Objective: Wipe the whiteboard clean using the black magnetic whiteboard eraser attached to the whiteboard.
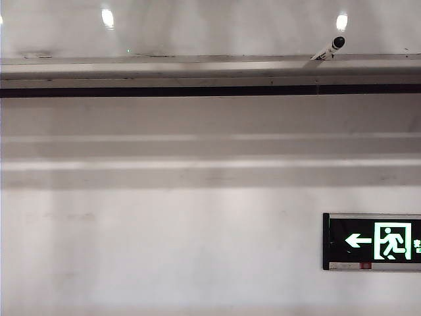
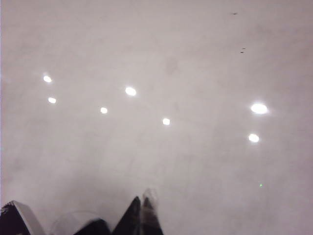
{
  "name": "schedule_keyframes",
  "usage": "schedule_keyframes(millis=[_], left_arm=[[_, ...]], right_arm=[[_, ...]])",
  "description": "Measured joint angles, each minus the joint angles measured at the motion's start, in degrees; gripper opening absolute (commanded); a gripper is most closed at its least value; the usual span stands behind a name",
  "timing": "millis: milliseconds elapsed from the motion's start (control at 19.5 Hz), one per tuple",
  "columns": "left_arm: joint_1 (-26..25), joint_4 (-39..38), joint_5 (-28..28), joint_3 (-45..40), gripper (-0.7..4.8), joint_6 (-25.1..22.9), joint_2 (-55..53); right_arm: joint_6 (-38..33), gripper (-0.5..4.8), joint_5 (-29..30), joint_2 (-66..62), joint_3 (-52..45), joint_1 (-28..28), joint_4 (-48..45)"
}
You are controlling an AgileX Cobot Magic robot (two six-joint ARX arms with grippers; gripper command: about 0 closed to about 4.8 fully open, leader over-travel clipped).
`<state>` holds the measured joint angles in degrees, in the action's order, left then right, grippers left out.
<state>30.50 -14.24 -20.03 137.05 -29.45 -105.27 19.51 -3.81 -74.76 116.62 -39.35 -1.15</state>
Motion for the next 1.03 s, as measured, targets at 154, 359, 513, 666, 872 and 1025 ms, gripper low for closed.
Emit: schedule_keyframes(millis=[154, 359, 513, 666, 872, 1025], left_arm=[[-0.2, -6.6, 3.3, -0.2, 4.79, 5.2, 2.1], [-0.1, -16.8, 9.7, -0.2, 3.81, 8.6, 6.8], [1.0, -26.6, 10.6, -0.3, 0.12, 11.4, 11.6], [1.0, -37.1, 13.4, -0.2, -0.06, 15.6, 17.2], [1.0, -52.2, 13.5, -0.4, -0.06, 19.1, 19.1], [2.8, -57.5, 13.4, -0.5, -0.06, 20.9, 22.1]], right_arm=[[0.0, 0.00, -0.3, 0.0, 0.0, 0.0, 1.2], [0.0, 0.00, -0.7, 0.0, 0.0, 0.0, 2.2], [0.0, -0.01, -5.9, 0.3, 0.0, 0.0, 7.5], [0.1, -0.01, -8.0, 2.2, -0.2, 1.2, 24.4], [-2.4, -0.01, -8.2, 7.3, -7.2, 1.8, 32.6], [-3.5, -0.01, -8.2, 15.0, -20.7, 1.7, 30.5]])
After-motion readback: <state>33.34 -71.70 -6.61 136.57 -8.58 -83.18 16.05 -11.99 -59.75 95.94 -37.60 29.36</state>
